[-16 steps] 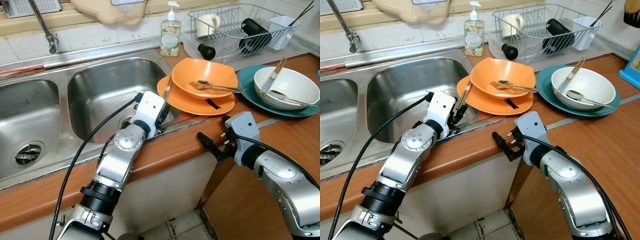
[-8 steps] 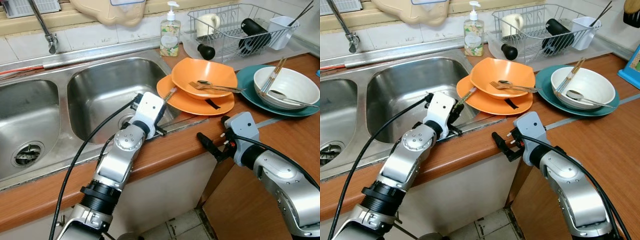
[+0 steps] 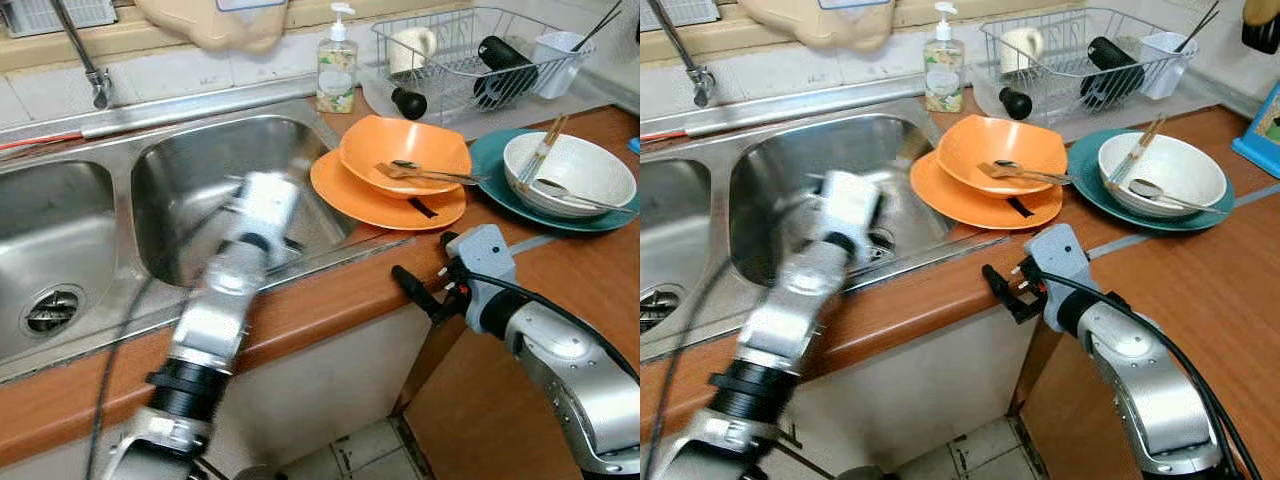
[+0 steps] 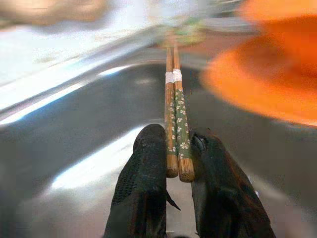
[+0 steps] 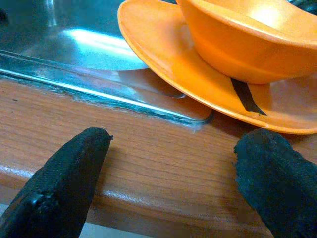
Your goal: Kitchen organization
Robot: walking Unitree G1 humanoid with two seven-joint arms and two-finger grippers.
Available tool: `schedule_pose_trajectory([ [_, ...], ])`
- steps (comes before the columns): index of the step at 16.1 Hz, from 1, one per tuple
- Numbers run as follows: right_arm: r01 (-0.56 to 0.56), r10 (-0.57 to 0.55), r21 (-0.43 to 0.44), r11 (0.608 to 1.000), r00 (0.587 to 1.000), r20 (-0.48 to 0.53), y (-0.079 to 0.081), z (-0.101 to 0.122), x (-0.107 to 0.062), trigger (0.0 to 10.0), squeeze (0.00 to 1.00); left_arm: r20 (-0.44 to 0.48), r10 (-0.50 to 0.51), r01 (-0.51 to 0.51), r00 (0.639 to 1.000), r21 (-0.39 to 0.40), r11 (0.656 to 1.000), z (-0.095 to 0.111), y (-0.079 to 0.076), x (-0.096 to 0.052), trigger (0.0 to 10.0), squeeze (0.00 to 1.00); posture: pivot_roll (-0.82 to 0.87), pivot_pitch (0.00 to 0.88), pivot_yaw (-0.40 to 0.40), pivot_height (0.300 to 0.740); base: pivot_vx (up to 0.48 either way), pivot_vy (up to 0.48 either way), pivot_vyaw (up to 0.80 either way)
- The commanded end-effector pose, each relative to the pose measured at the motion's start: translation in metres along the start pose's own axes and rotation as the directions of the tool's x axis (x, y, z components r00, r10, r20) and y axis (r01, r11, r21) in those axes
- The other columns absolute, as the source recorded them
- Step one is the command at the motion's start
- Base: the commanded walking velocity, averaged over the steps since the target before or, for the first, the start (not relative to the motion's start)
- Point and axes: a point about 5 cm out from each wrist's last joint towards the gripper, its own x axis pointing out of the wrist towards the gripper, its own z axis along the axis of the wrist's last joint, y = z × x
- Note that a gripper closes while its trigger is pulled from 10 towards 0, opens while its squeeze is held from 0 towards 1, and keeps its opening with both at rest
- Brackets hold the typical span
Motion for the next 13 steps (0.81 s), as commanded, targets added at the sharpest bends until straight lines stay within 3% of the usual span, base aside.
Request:
schedule_pose_trajectory([
  [1, -0.003, 0.003, -0.019, 1.000, 1.000, 0.015, 0.000, 0.003, 0.001, 10.0, 0.00, -0.040, 0.070, -0.069, 0.997, 0.019, 0.997, -0.009, 0.016, -0.001, 0.0, 0.00, -0.05, 0.000, 0.058, 0.740, 0.000, 0.000, 0.00],
  [2, -0.004, 0.004, -0.021, 1.000, 1.000, 0.016, 0.000, 0.003, 0.001, 10.0, 0.00, -0.068, 0.084, -0.081, 0.994, 0.044, 0.996, -0.016, 0.025, -0.002, 0.0, 0.00, -0.05, 0.000, 0.058, 0.740, 0.000, 0.000, 0.00],
  [5, -0.007, 0.008, -0.027, 1.000, 1.000, 0.019, 0.001, 0.004, 0.003, 10.0, 0.00, -0.115, 0.050, -0.041, 0.992, 0.081, 0.996, -0.025, 0.029, 0.001, 0.0, 0.00, -0.04, 0.000, 0.056, 0.740, 0.000, 0.000, 0.00],
  [6, -0.008, 0.009, -0.032, 0.999, 1.000, 0.028, 0.001, 0.006, 0.004, 10.0, 0.00, -0.147, 0.008, 0.006, 0.989, 0.094, 0.996, -0.029, 0.026, 0.004, 4.0, 0.00, -0.04, 0.000, 0.055, 0.740, 0.000, 0.000, 0.00],
  [7, -0.002, 0.003, -0.033, 0.999, 0.999, 0.033, 0.001, 0.006, 0.005, 10.0, 0.00, -0.186, -0.032, 0.048, 0.982, 0.084, 0.995, -0.034, 0.023, 0.005, 10.0, 0.48, -0.05, 0.000, 0.056, 0.740, 0.000, 0.000, 0.00],
  [8, 0.002, -0.001, -0.033, 0.999, 0.999, 0.037, 0.000, 0.007, 0.005, 10.0, 0.00, -0.194, -0.030, 0.047, 0.981, 0.087, 0.995, -0.035, 0.023, 0.006, 10.0, 1.00, -0.05, 0.000, 0.057, 0.740, 0.000, 0.000, 0.00],
  [9, 0.014, -0.013, -0.026, 1.000, 0.999, 0.046, -0.001, 0.008, 0.004, 10.0, 0.00, -0.211, -0.040, 0.057, 0.977, 0.074, 0.996, -0.038, 0.023, 0.007, 10.0, 1.00, -0.05, 0.000, 0.058, 0.740, 0.000, 0.000, 0.00],
  [10, 0.032, -0.030, -0.023, 0.999, 0.998, 0.059, -0.003, 0.010, 0.003, 10.0, 0.10, -0.213, -0.032, 0.050, 0.977, 0.080, 0.996, -0.038, 0.026, 0.008, 10.0, 1.00, -0.05, 0.000, 0.059, 0.740, 0.000, 0.000, 0.00],
  [11, 0.070, -0.068, -0.010, 0.998, 0.991, 0.111, -0.011, 0.017, 0.000, 10.0, 1.00, -0.195, -0.034, 0.049, 0.980, 0.071, 0.996, -0.037, 0.029, 0.009, 10.0, 1.00, -0.06, 0.000, 0.060, 0.740, 0.000, 0.000, 0.00],
  [13, 0.082, -0.082, 0.011, 0.997, 0.983, 0.166, -0.016, 0.025, -0.003, 10.0, 1.00, -0.173, -0.039, 0.050, 0.984, 0.060, 0.997, -0.035, 0.031, 0.009, 10.0, 1.00, -0.06, 0.000, 0.062, 0.740, 0.000, 0.000, 0.00],
])
